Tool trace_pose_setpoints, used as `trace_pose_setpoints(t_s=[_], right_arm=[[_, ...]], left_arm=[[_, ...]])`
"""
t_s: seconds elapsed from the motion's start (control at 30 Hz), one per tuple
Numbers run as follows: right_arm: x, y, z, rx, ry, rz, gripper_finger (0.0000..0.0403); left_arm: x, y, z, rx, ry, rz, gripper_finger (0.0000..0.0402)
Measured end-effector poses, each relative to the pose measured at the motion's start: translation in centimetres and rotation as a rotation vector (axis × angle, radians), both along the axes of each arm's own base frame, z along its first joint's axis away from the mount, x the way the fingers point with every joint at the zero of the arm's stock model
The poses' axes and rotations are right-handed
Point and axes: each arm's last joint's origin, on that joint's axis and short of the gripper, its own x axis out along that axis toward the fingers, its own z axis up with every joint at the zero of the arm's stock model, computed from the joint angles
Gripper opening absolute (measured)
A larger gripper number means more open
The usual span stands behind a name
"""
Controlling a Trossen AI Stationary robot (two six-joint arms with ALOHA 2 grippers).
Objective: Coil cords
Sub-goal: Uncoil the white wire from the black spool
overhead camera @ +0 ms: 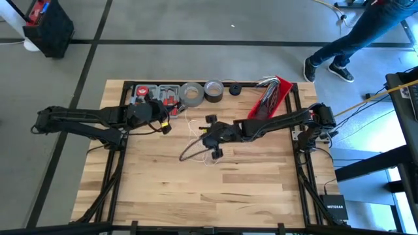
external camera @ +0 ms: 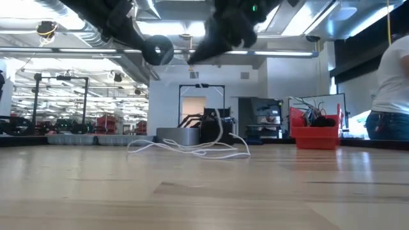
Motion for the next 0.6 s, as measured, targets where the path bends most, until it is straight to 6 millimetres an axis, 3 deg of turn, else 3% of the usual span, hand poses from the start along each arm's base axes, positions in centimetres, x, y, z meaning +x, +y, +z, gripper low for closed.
trace_pose_setpoints(t_s=[0.2, 0.33, 0.47, 0.6], right_arm=[[-1.1, -2.8, -0.9, -0.149, 0.124, -0.313, 0.0007], [-2.1, -3.8, -0.4, -0.294, 0.115, -0.553, 0.0007], [-2.7, -3.6, 1.1, -0.386, 0.036, -0.672, 0.0007], [-2.8, -2.3, 3.4, -0.317, -0.131, -0.679, 0.0007]], left_arm=[[-0.2, -0.4, -0.4, 0.014, 0.058, -0.029, 0.0002], [-0.4, -0.8, -0.8, 0.030, 0.133, -0.062, 0.0002], [-0.8, -0.9, -1.5, 0.026, 0.215, -0.068, 0.0002], [-1.1, -0.7, -1.9, 0.007, 0.265, -0.051, 0.0002]])
